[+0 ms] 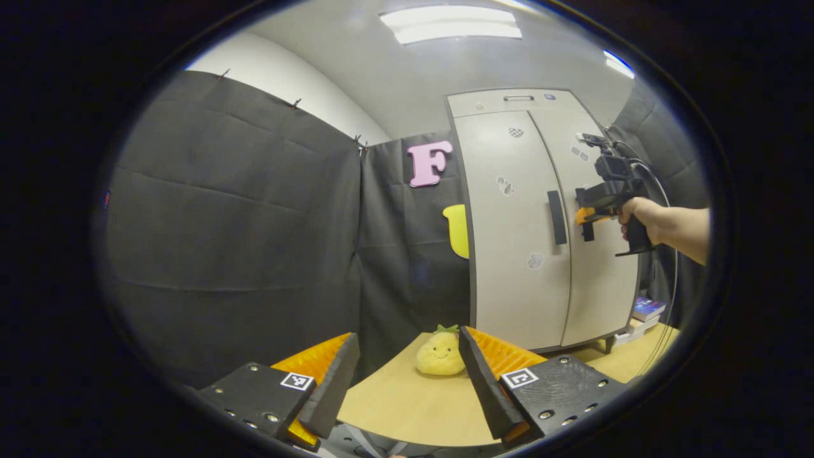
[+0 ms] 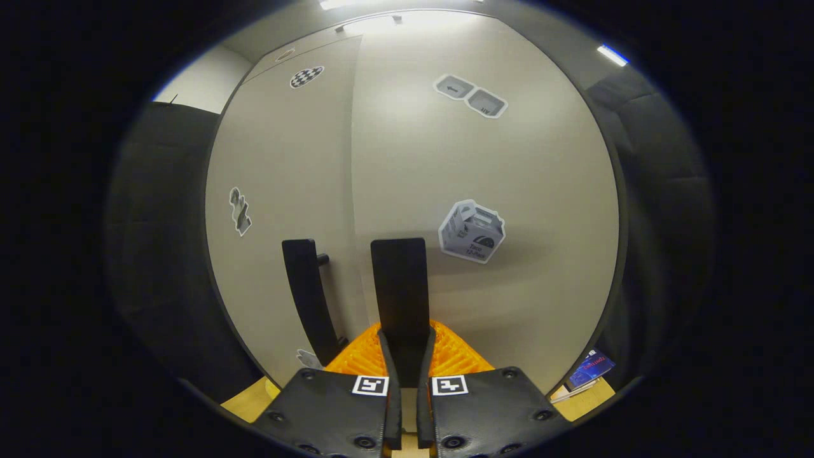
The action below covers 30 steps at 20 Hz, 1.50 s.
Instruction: Open the right door of the double-door shoe cabinet with the right hand, and open the left door with the left hand.
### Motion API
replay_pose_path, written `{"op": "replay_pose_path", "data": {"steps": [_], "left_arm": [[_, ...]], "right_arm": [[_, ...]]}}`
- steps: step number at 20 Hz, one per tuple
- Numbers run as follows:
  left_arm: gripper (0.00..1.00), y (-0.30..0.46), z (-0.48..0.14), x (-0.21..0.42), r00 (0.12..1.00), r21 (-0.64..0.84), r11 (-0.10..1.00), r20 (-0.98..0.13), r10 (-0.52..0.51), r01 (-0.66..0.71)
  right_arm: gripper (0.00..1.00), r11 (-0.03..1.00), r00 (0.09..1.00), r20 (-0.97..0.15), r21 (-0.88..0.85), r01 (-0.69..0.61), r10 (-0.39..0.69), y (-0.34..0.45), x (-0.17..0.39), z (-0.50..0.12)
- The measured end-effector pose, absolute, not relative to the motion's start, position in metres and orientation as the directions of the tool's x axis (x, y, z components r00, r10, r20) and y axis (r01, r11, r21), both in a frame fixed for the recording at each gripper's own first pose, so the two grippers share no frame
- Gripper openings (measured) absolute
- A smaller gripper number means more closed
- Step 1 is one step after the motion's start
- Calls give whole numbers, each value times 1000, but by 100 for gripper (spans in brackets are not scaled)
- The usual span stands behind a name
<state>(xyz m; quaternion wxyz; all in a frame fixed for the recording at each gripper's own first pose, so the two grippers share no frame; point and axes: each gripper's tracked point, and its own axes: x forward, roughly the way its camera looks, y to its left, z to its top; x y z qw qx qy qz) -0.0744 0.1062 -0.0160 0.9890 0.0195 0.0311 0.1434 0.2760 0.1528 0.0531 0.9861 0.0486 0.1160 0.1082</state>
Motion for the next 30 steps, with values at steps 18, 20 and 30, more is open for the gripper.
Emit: {"op": "replay_pose_path", "data": {"steps": [18, 20, 30], "left_arm": [[92, 52, -3, -47, 991, 47, 990, -22, 136, -134], [89, 47, -2, -42, 992, 48, 991, -21, 127, -126], [91, -5, 8, -13, 1000, 54, 998, 2, 15, -15]], "right_arm": [[13, 924, 891, -250, 151, -351, 379, 108, 195, 63], [7, 921, 886, -253, 144, -363, 389, 102, 188, 63], [11, 912, 877, -253, 154, -381, 409, 56, 154, 68]]}}
